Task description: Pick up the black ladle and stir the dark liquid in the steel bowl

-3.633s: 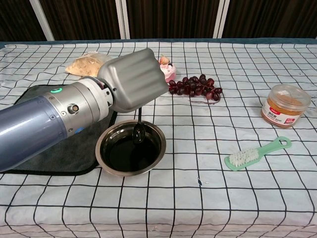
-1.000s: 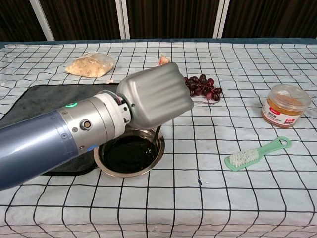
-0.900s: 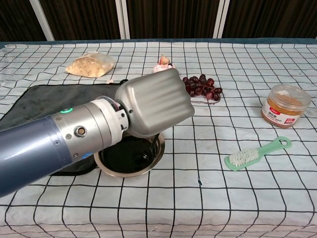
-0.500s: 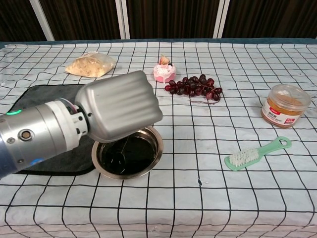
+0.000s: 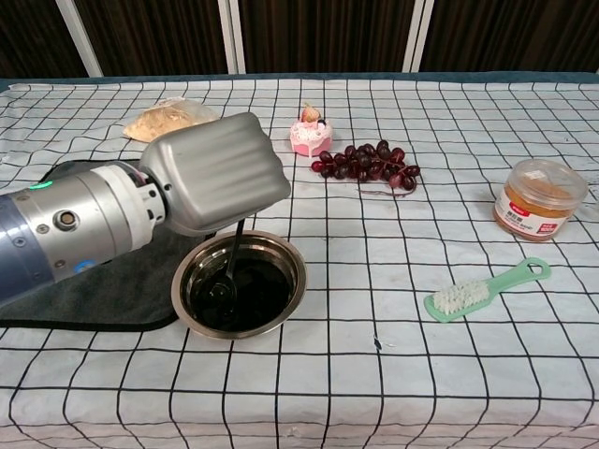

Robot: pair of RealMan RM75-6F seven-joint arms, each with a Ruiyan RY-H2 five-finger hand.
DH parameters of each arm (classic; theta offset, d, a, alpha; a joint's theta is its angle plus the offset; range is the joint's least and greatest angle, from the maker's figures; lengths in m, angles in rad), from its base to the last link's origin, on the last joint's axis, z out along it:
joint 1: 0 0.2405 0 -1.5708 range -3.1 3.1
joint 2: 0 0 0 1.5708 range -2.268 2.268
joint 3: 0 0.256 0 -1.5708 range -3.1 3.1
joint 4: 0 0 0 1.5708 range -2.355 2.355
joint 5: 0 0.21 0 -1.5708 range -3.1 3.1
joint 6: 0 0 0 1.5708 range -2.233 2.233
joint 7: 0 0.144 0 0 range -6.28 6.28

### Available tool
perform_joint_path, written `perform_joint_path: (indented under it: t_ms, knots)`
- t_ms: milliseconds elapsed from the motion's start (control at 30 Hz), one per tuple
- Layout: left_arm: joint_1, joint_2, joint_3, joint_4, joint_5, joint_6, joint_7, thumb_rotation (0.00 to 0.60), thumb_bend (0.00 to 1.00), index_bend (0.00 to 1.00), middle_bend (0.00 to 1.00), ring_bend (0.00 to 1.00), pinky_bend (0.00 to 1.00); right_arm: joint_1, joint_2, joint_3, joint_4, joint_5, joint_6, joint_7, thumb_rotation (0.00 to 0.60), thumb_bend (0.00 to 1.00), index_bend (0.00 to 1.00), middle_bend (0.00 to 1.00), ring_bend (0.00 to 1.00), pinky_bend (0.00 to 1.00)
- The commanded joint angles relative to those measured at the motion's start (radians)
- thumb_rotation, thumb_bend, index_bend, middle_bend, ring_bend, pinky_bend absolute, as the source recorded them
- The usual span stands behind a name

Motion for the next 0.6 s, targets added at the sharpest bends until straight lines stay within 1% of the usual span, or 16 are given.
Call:
perform_joint_path:
  t_ms: [33,333,600]
  knots:
    - [-0.009,-0.023,-0.021,0.026,-0.011,-0.008,-0.003,0.6,0.51,0.71,0.91,0.85,0.84,0.0,0.0,0.0,0.0,0.0,0.0,0.001,0.6,0.11,0.03,0.01,0.06,0.22]
    - [-0.011,-0.038,-0.049,0.056,-0.03,0.001,-0.005,0.6,0.51,0.7,0.91,0.85,0.84,-0.001,0.003,0.001,-0.001,0.001,0.002,0.006,0.6,0.11,0.03,0.01,0.06,0.22]
    - [-0.01,-0.036,-0.049,0.051,-0.016,0.004,-0.019,0.6,0.51,0.69,0.9,0.85,0.84,-0.001,0.002,0.001,-0.003,0.003,0.001,0.001,0.6,0.11,0.03,0.01,0.06,0.22]
